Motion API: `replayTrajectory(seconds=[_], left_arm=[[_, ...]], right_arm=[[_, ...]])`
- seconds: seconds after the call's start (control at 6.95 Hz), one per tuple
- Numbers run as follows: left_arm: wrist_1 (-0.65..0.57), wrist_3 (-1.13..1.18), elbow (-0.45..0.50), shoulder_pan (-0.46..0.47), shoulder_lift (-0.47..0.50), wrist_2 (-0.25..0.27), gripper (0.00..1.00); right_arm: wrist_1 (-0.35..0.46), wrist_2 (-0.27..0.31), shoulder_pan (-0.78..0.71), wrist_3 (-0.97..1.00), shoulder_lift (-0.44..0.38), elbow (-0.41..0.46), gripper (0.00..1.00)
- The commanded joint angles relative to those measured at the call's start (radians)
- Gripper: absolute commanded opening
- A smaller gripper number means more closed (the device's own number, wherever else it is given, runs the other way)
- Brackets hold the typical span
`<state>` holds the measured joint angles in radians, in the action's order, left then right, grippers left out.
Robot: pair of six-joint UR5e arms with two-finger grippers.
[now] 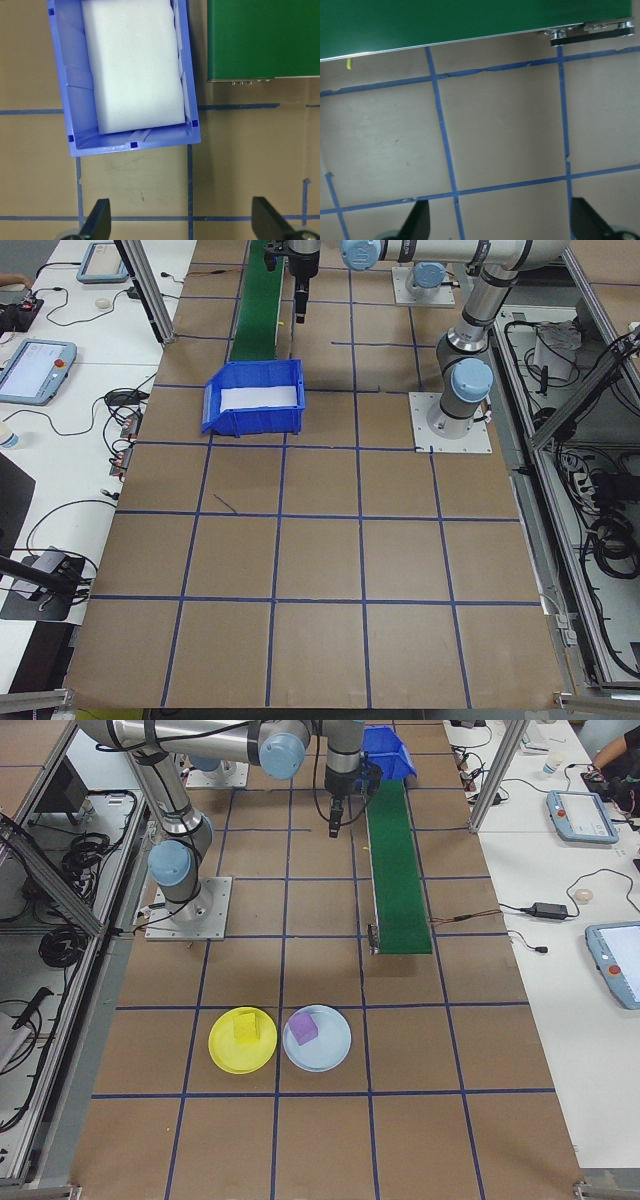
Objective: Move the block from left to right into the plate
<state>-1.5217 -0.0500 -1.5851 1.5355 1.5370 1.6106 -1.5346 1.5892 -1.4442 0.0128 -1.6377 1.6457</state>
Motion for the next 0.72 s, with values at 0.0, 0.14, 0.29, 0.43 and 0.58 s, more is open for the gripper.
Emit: replayTrajectory(seconds=[0.0, 0.14, 0.29, 0.43, 0.58], left_arm=[[0.000, 0.001, 0.000, 0.000, 0.000, 0.000, 1.00], [0.000, 0.001, 0.000, 0.000, 0.000, -0.001, 1.00], [0.000, -0.001, 0.000, 0.000, 0.000, 0.000, 1.00], [0.000, 0.001, 0.000, 0.000, 0.000, 0.000, 1.00], [0.000, -0.001, 0.000, 0.000, 0.000, 0.000, 1.00]], right_arm=[[0.007, -0.021, -0.117, 0.122, -0.002, -0.010, 1.00], [0.004, -0.058, -0.133, 0.128, -0.002, -0.006, 1.00], [0.001, -0.061, -0.134, 0.127, 0.002, -0.001, 1.00], [0.001, -0.058, -0.134, 0.127, 0.002, -0.001, 1.00], [0.001, -0.058, -0.133, 0.125, 0.004, -0.001, 1.00]])
